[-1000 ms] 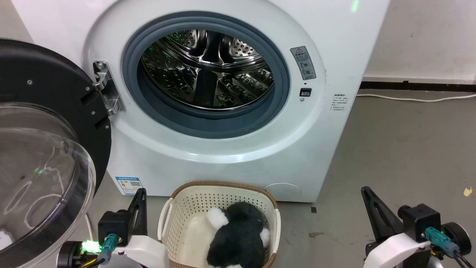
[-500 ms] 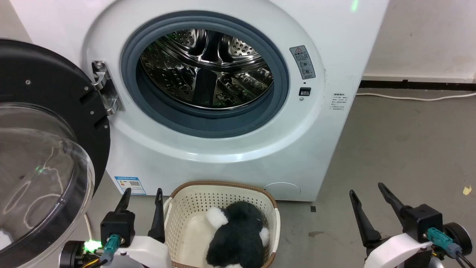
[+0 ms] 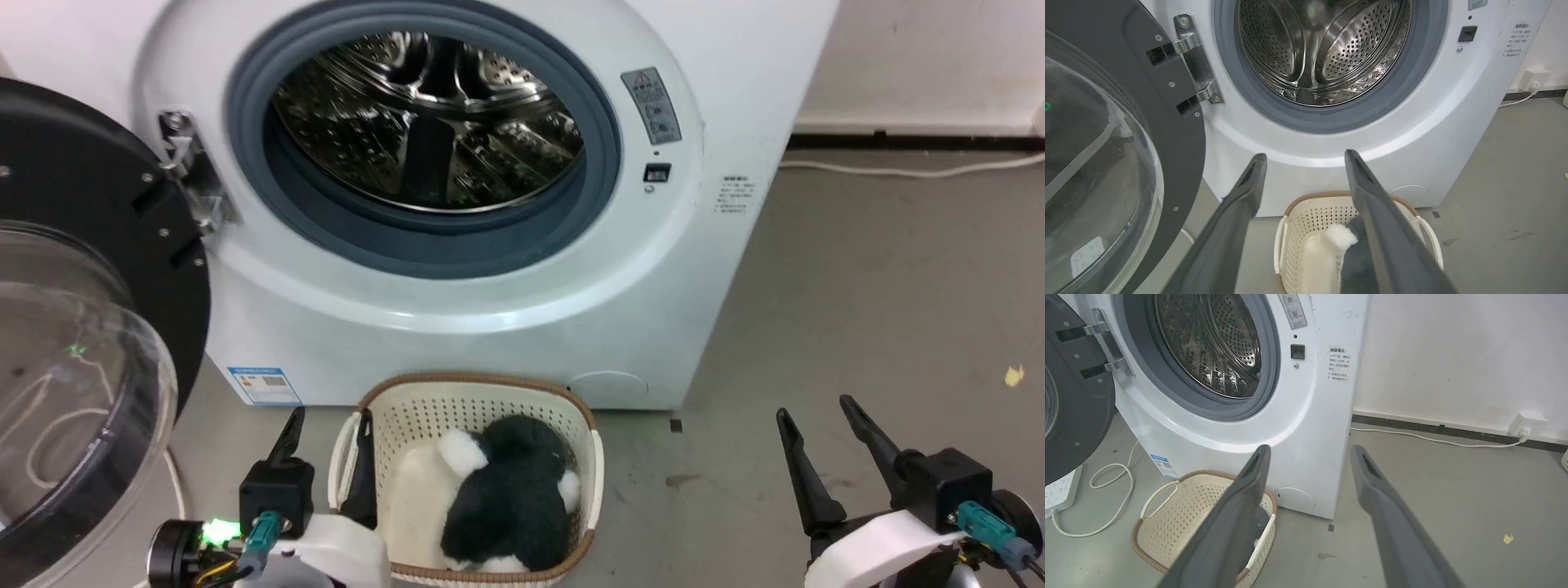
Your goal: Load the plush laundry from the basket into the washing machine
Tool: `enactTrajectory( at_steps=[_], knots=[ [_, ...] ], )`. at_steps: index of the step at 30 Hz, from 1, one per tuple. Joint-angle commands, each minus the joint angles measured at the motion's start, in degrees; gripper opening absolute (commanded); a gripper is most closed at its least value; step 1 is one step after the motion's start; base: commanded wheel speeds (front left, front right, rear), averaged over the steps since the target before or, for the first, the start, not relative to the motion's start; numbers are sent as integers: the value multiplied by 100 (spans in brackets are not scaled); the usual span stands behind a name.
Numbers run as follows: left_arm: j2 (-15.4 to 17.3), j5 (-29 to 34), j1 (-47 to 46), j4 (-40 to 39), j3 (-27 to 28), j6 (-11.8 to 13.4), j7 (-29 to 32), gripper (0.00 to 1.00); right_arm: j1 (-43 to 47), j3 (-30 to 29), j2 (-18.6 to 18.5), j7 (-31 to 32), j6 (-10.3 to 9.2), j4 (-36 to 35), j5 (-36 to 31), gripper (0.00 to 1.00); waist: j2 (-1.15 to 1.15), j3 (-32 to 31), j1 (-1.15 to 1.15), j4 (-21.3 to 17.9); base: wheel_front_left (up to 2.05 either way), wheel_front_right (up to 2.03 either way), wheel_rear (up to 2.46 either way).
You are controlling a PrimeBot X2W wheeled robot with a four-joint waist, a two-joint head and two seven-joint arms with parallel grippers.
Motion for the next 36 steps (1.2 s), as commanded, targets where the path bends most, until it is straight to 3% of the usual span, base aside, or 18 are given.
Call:
enactTrajectory(
  at_steps=[1, 17, 36],
  knots=[
    [11, -20, -112, 56, -32, 19, -61, 100, -114, 1, 6, -56, -1, -1, 98, 100, 0, 93, 0, -60, 0, 0, 0],
    [197, -26, -612, 879, -223, -13, -254, 100, -365, 4, 10, -259, -2, -82, 385, 100, 0, 823, 0, -508, 0, 0, 0],
    [386, -223, -1447, 2304, -512, -336, -95, 100, -591, 148, 14, -487, -3, -93, 738, 100, 0, 1628, 0, -975, 0, 0, 0]
  ],
)
